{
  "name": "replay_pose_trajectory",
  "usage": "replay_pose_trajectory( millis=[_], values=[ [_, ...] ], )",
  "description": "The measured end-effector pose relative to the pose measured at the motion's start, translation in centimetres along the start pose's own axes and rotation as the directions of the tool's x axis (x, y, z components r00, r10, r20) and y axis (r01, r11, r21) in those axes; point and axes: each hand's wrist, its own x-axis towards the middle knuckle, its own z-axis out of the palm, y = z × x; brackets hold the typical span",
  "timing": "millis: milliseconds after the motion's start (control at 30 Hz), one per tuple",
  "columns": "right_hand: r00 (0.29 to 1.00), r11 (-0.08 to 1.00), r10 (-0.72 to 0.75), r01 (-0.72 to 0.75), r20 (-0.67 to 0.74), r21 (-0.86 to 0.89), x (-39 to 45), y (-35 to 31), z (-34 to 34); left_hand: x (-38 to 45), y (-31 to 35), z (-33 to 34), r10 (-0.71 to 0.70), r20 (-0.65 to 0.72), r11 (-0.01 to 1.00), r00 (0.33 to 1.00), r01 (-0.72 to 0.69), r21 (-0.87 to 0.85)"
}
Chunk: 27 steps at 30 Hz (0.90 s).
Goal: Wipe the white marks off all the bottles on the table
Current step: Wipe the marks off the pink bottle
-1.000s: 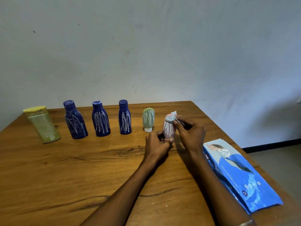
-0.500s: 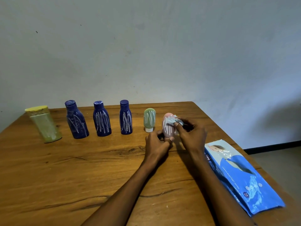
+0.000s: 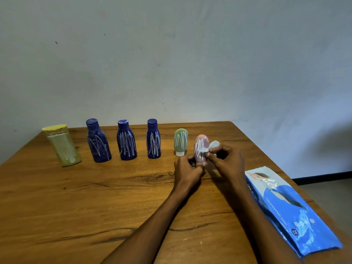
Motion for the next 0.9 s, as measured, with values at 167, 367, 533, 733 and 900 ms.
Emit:
replay_pose_trajectory(
  millis=[167,367,533,733,900],
  values=[
    [0.998,0.999,0.029,-0.027,0.048,-0.026,0.1,-0.4,0.0,-0.7,0.2,-0.5,-0.008,-0.020,1.000,1.000,0.007,-0.018],
    [0.987,0.987,-0.156,0.154,-0.034,-0.047,0.1,-2.5,0.9,-2.0,0.6,-1.7,-0.045,0.002,0.997,0.999,0.045,-0.058],
    [0.979,0.979,-0.204,0.203,-0.021,-0.029,-1.9,-3.2,1.6,-4.0,0.2,-3.2,-0.056,0.007,0.990,0.998,0.056,-0.132],
    [0.985,0.982,-0.169,0.166,0.032,0.086,-7.3,-4.5,2.5,-7.0,0.3,-6.2,-0.051,-0.017,0.978,0.999,0.047,-0.201],
    [0.980,0.989,-0.122,0.107,0.157,0.104,-11.0,-4.7,2.9,-9.1,0.3,-8.4,-0.065,-0.035,0.975,0.997,0.056,-0.217]
  ],
)
